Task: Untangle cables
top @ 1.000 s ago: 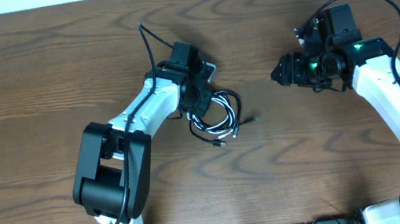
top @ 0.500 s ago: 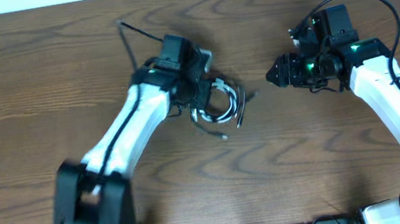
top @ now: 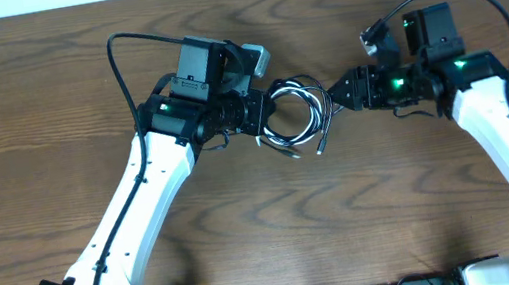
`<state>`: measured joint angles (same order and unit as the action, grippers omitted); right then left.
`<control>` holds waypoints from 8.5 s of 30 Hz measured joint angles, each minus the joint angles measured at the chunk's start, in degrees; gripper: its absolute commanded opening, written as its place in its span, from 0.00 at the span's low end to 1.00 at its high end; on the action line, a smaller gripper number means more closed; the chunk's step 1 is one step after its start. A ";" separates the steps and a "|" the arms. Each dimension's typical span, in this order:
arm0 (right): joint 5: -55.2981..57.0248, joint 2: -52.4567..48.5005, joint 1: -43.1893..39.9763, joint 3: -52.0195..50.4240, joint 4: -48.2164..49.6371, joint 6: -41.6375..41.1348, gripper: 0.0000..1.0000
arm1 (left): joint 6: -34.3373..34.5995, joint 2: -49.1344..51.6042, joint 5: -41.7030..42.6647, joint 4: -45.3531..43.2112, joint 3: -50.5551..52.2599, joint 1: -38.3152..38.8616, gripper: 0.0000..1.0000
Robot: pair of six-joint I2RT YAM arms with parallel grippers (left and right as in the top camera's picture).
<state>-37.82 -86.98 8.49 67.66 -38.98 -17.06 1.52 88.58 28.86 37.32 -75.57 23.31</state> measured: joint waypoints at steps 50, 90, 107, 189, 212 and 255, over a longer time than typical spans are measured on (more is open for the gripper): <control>12.96 3.45 4.87 0.57 -3.91 -7.93 0.01 | 19.56 0.70 38.84 -23.76 0.37 -7.69 0.08; -6.84 2.23 0.26 0.55 4.50 7.17 0.61 | 31.93 2.80 43.39 -30.51 3.04 -6.69 0.07; 8.20 -6.03 10.27 0.90 23.67 -15.41 0.51 | 65.00 2.93 43.19 -54.80 3.28 -6.71 0.08; 19.47 -9.84 2.14 1.62 -6.84 -6.73 0.61 | -19.34 24.26 -21.35 -10.71 3.69 -10.45 0.35; 6.91 4.72 9.22 1.62 6.75 -1.01 0.52 | 2.14 4.07 -0.50 -3.06 -1.11 -8.07 0.07; -24.70 -6.27 1.55 1.66 20.04 -4.52 0.54 | 40.59 -0.17 42.10 -34.86 -1.66 -8.09 0.07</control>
<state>-62.52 -93.25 10.04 69.32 -18.94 -21.58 42.11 88.40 70.96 2.46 -77.23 15.22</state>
